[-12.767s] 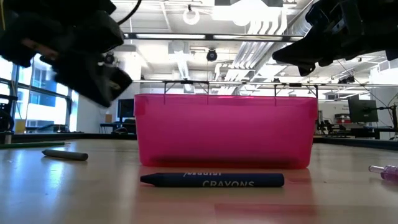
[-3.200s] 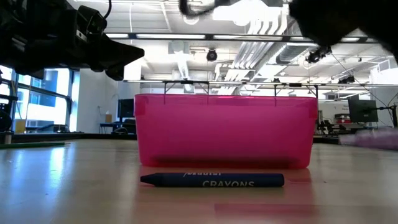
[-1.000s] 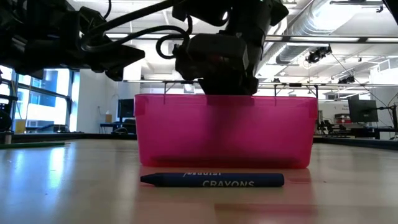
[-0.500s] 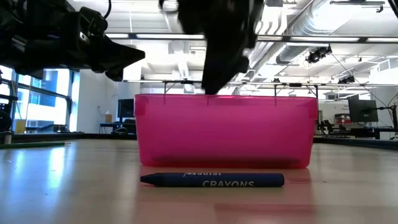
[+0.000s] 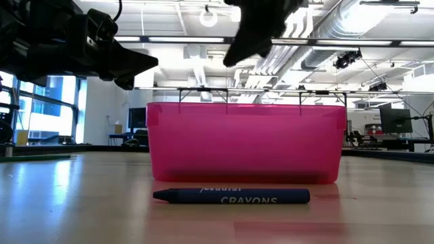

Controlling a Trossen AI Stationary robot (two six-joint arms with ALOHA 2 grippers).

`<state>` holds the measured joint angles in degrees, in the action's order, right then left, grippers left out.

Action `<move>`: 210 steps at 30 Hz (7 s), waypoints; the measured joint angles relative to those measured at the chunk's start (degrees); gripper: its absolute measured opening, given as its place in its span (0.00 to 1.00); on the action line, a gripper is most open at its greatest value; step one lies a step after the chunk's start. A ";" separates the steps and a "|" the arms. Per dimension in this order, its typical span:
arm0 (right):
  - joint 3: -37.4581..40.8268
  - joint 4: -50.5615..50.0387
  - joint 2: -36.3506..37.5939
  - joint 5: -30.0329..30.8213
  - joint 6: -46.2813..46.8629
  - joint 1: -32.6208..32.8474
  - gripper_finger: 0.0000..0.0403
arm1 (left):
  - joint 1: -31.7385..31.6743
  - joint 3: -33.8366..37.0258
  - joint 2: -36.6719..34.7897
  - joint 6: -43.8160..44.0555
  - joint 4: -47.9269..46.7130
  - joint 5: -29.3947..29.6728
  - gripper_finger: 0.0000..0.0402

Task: Sort crayons/erasers/pens/pencils in bins
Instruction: Put the green pencil into the transparent bin, then put the blue crayon into the green bin

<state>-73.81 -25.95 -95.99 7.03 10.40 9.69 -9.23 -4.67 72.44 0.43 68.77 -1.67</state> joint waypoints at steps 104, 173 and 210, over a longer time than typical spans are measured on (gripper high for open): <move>60.66 67.19 27.83 -1.62 -10.44 -5.88 0.00 | -9.64 -21.22 -3.29 34.32 -104.33 5.22 0.08; 60.66 67.37 27.83 -1.62 -10.35 -5.88 0.00 | -12.87 -49.64 21.55 4.29 -68.53 -5.91 0.00; 60.64 64.29 27.83 -1.62 -8.71 -5.87 0.00 | -4.21 -35.22 20.41 -2.09 -35.98 -4.85 0.00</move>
<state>-13.17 38.34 -68.16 5.41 1.69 3.81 -13.44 -39.89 92.86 -1.66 32.79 -6.52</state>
